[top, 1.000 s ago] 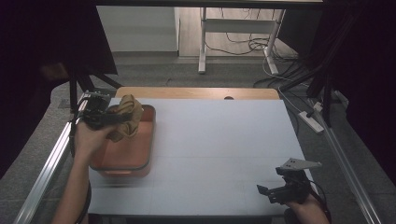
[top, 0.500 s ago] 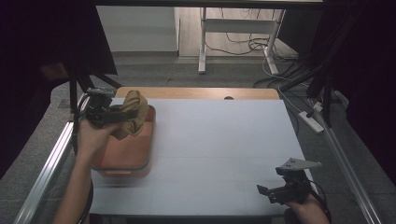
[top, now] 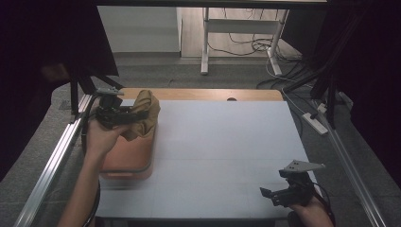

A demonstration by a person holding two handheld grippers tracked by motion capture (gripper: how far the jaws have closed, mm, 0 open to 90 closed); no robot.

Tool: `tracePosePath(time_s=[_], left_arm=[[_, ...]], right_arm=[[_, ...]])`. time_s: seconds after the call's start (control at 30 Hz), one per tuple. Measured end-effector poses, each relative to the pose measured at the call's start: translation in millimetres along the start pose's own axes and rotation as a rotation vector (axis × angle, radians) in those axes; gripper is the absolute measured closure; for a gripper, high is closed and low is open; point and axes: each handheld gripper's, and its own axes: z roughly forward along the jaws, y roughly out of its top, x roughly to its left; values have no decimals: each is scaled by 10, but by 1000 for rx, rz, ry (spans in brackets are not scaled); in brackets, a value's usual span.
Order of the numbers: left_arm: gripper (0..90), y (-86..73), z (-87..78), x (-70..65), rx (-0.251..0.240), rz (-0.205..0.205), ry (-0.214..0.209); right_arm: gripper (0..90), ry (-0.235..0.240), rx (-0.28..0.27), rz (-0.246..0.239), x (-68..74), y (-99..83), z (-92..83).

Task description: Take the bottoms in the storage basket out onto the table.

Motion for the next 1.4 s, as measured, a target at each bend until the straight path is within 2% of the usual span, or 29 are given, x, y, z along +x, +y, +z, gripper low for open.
tracePosePath(time_s=[0.43,0.67,0.77,0.8,1.17,1.4], left_arm=[[536,84,109,-201,9,57,-35],[535,140,207,-364,23,99,-61],[535,148,227,-394,24,104,-71],[534,153,248,-423,24,107,-88],[533,177,345,-567,36,143,-118],[532,181,465,-694,50,175,-139]], right_arm=[[0,3,0,3,-3,0,2],[0,1,2,1,-2,1,5],[0,2,2,0,-2,1,5],[0,2,1,-1,-2,0,4],[0,3,3,-2,-2,1,5],[0,4,4,-2,1,2,7]])
